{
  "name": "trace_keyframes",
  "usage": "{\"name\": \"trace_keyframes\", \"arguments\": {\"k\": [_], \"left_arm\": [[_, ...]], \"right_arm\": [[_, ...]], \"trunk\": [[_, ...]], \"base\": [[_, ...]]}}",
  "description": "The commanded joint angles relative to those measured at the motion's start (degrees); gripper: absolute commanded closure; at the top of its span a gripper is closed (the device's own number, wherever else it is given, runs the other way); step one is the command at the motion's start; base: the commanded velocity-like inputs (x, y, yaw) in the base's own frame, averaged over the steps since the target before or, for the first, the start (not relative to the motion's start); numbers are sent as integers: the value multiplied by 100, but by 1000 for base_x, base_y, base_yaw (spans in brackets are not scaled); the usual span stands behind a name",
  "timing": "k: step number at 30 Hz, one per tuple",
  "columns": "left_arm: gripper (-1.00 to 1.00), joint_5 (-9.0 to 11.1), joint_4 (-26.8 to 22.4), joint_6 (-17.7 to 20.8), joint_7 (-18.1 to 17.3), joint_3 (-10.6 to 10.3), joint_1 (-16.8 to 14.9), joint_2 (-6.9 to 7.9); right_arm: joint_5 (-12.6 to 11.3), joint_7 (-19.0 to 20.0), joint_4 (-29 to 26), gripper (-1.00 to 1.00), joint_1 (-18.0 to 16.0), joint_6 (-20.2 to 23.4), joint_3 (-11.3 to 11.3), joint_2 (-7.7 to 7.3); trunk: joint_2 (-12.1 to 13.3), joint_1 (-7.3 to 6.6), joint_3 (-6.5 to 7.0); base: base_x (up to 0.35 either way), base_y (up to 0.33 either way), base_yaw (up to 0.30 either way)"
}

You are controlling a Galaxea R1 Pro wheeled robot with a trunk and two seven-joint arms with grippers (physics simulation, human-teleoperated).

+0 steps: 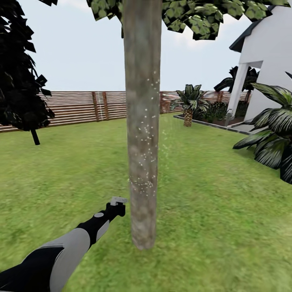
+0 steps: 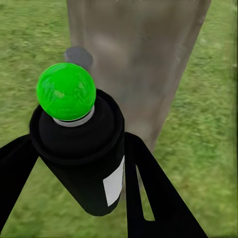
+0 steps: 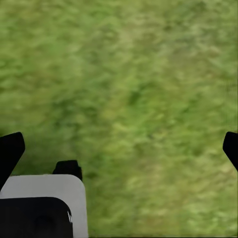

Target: In the garden, pick up the pesticide atomizer on the floor and spray pesticide onto both trees until each tree trunk is fully covered.

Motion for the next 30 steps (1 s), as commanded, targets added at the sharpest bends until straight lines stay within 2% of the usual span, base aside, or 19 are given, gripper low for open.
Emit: {"name": "trace_keyframes", "arguments": {"k": [1, 10, 30], "left_arm": [[100, -7, 0, -2, 22, -2, -1, 0], [100, -7, 0, -3, 22, -2, 0, 0], [100, -16, 0, -11, 22, -2, 0, -44]], "right_arm": [[0, 0, 0, -100, 0, 0, 0, 0], [0, 0, 0, -100, 0, 0, 0, 0], [0, 0, 0, -100, -1, 0, 0, 0]], "trunk": [[0, 0, 2], [0, 0, -28], [0, 0, -188]], "base": [[0, 350, -283], [0, 322, -198], [0, 13, -4]]}}
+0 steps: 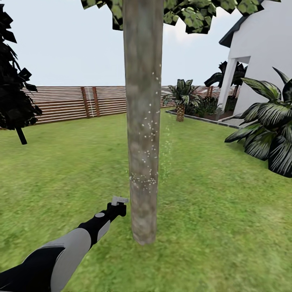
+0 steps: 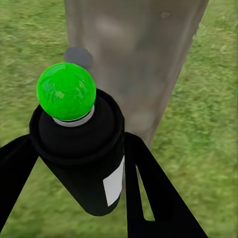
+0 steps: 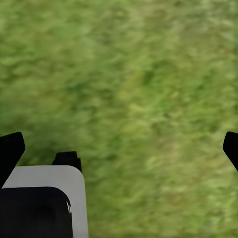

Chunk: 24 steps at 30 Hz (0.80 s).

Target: In the garden, pick up the pesticide atomizer on the floor and spray pesticide onto both trees until each tree trunk is fully covered.

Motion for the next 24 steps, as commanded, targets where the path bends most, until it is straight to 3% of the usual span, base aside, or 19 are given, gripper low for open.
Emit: {"name": "trace_keyframes", "arguments": {"k": [1, 8, 16, 20, 24], "left_arm": [[100, -5, 1, -2, 22, -2, 0, 0], [100, -5, 1, -2, 22, -2, -1, 0], [100, -11, 17, -16, 22, -1, -1, -20], [100, -17, 92, -19, 22, -231, 0, -104], [100, -16, 179, -14, 22, -345, 0, -121]], "right_arm": [[0, 0, 0, -100, 1, 0, 0, 0], [0, 0, 0, -100, 1, 0, 0, 0], [-2, -3, 0, -100, 1, -4, 0, 0], [-2, -2, 0, -100, 1, -2, 0, 2], [-2, -7, 0, -100, 1, 0, 0, 138]], "trunk": [[0, 0, -1], [0, 0, -4], [0, 0, -4], [0, 0, -4], [0, 0, -2]], "base": [[0, 72, 0], [0, 260, -15], [0, 248, -158], [0, 90, -11], [0, 298, -60]]}}
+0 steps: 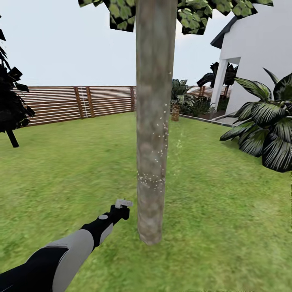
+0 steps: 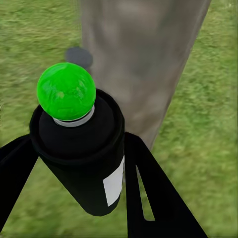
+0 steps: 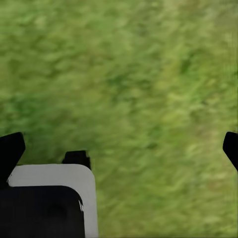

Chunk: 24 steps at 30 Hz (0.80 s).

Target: In the garden, pick up the pesticide atomizer on the floor and spray pesticide onto both trees until each tree trunk is fully covered.

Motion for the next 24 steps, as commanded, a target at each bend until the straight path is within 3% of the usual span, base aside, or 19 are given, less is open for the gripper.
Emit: {"name": "trace_keyframes", "arguments": {"k": [1, 6, 10, 13, 24], "left_arm": [[100, -8, 4, -1, 21, -3, 0, -1], [100, 0, 25, -7, 21, -9, 0, -2], [100, 1, 30, -8, 21, -9, -1, -3], [100, 1, 31, -8, 22, -9, -2, -3], [100, 45, -152, 73, 10, -64, 0, -22]], "right_arm": [[-2, -1, 0, -100, 0, 0, -1, 24], [-27, -20, -4, -100, 0, -11, -20, 29], [-41, -388, -5, -100, 0, -13, -26, 8], [-37, -571, -2, -100, 0, -17, -19, 11], [-27, -626, -9, -100, 0, -15, -9, 11]], "trunk": [[0, 0, 2], [0, 0, 16], [0, 0, 24], [0, 0, 25], [0, 0, 26]], "base": [[0, 325, -162], [0, 285, -264], [0, 49, -234], [0, 7, -44], [0, 1, -3]]}}
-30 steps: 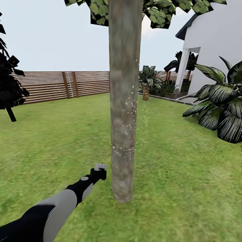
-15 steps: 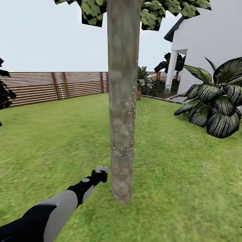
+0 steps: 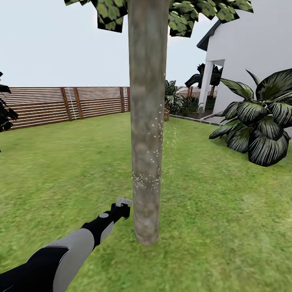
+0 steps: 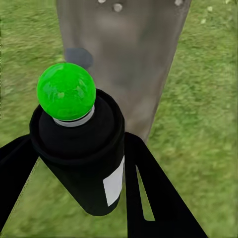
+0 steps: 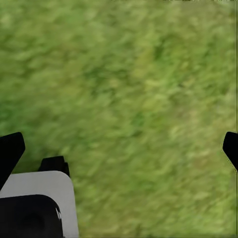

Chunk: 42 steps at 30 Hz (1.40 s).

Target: In the garden, pick up the pesticide atomizer on the floor and spray pesticide onto both trees until each tree trunk is fully covered.

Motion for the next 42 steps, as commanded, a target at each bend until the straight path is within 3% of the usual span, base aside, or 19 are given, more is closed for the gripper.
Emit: {"name": "trace_keyframes", "arguments": {"k": [1, 2, 3, 4, 8, 10, 14, 19, 24, 28, 32, 34, 35, 36, 38, 42], "left_arm": [[100, -1, -268, 265, 18, -4, 1, -15], [100, 1, -365, 417, 17, -2, 1, -17], [100, 5, -780, 1109, 11, 9, 1, -18], [100, 7, -1117, 1498, -25, 10, 1, -17], [100, 8, -1893, 2408, -380, 6, 1, -17], [100, 2, -2560, 3141, -762, 5, 1, -17], [100, 0, -3655, 4307, -1108, 8, -2, -17], [100, -5, -4331, 4656, -1195, 13, 1, -52], [100, -9, -4466, 4679, -1194, 16, 1, -58], [100, -7, -5085, 4675, -1198, 73, 1, -24], [100, -4, -5204, 4691, -1198, 28, 1, -37], [100, 45, -5196, 5094, -1191, 16, -6, -94], [100, 187, -5193, 5468, -1186, 15, -16, -108], [100, 246, -5191, 5553, -1185, 15, -28, -111], [100, 482, -5155, 5820, -1182, 15, -285, -113], [100, 566, -4673, 5911, -1186, 15, -922, -119]], "right_arm": [[10, -18, -8, -100, 0, 3, 9, -3], [12, -22, -8, -100, 0, 4, 10, -4], [20, -30, -7, -100, -2, -1, 15, -3], [24, -33, -3, -100, -3, -2, 14, -5], [22, -36, -1, -100, 0, -2, 11, -14], [21, -36, 0, -100, 0, -4, 10, -26], [20, -36, 0, -100, 0, -3, 14, -55], [20, -36, 1, -100, 0, -2, 15, -60], [20, -36, 6, -100, 0, -2, 12, -57], [20, -36, 8, -100, 0, -2, 14, -52], [20, -36, 9, -100, 0, -2, 16, -52], [20, -36, 9, -100, 0, -2, 16, -51], [20, -36, 9, -100, 0, -2, 17, -51], [20, -36, 9, -100, 0, -2, 17, -51], [20, -36, 9, -100, 0, -2, 17, -52], [20, -36, 9, -100, 0, -2, 13, -53]], "trunk": [[0, 0, 0], [0, 0, 0], [0, 0, 0], [0, 0, 0], [0, 0, 0], [0, 0, 0], [0, 0, 0], [0, 0, 0], [0, 0, 0], [0, 0, 0], [0, 0, 0], [0, 0, 0], [0, 0, 0], [0, 0, 0], [0, 0, 0], [0, 0, 0]], "base": [[0, 0, 0], [0, 0, 0], [0, 0, 0], [0, 0, 0], [0, 0, 0], [0, 0, 0], [0, 0, 0], [0, 0, 0], [0, 0, 0], [0, 0, 0], [0, 0, 0], [0, 0, 0], [0, 0, 0], [0, 0, 0], [0, 0, 0], [0, 0, 0]]}}
